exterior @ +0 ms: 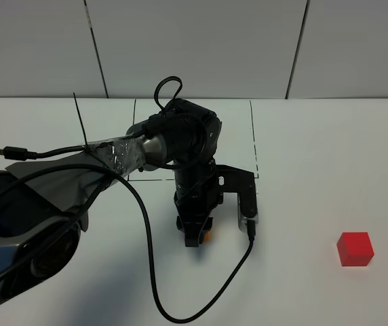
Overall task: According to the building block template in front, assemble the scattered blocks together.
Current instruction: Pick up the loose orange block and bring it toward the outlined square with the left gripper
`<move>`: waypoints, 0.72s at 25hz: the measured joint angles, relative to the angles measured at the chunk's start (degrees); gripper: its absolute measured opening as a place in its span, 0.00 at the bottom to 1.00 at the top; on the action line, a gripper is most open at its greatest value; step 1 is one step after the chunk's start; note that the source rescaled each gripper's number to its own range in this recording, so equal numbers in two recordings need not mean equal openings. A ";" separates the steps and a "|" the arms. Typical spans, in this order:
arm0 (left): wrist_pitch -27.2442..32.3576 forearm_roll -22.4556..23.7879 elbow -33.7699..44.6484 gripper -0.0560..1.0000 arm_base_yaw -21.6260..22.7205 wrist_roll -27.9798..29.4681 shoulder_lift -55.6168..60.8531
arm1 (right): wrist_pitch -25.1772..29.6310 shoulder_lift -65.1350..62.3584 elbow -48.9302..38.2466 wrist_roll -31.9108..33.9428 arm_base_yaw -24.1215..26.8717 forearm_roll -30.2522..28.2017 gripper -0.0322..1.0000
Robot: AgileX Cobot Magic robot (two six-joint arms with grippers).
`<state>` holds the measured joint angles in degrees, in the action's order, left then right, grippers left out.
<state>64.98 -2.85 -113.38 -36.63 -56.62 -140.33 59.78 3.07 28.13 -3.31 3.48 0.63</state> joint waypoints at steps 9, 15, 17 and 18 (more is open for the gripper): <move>0.89 0.97 0.00 0.62 -0.06 2.62 0.05 | 0.00 0.00 0.00 0.00 0.00 0.00 0.48; 0.14 2.85 0.00 0.92 -0.06 6.81 0.41 | 0.00 0.00 0.00 0.00 0.00 0.00 0.48; 1.72 2.51 0.00 0.94 -0.06 7.22 0.84 | 0.00 0.00 0.00 0.00 0.00 0.00 0.48; 2.47 1.93 0.00 0.94 -0.06 7.37 1.31 | 0.00 0.00 0.00 0.00 0.00 0.00 0.48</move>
<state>67.45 -0.92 -113.38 -36.69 -49.25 -139.02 59.78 3.07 28.13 -3.31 3.48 0.63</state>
